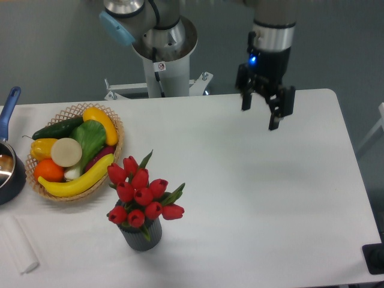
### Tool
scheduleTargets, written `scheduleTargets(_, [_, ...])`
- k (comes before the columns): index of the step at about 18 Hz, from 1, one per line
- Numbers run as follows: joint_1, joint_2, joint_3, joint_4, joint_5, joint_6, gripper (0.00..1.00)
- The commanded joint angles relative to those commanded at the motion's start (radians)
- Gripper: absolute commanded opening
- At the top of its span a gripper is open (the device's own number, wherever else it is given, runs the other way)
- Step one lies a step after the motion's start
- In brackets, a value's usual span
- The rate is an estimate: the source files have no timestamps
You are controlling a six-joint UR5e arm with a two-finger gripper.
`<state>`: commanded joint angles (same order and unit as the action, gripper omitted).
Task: Insert the flowers into the vase
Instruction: 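Open the gripper, release the tulips, and lift the gripper away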
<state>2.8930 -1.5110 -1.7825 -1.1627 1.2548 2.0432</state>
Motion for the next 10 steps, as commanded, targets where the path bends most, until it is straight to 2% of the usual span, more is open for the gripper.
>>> scheduleTargets(10, [0.005, 0.005, -0.005, 0.009, 0.000, 0.000, 1.00])
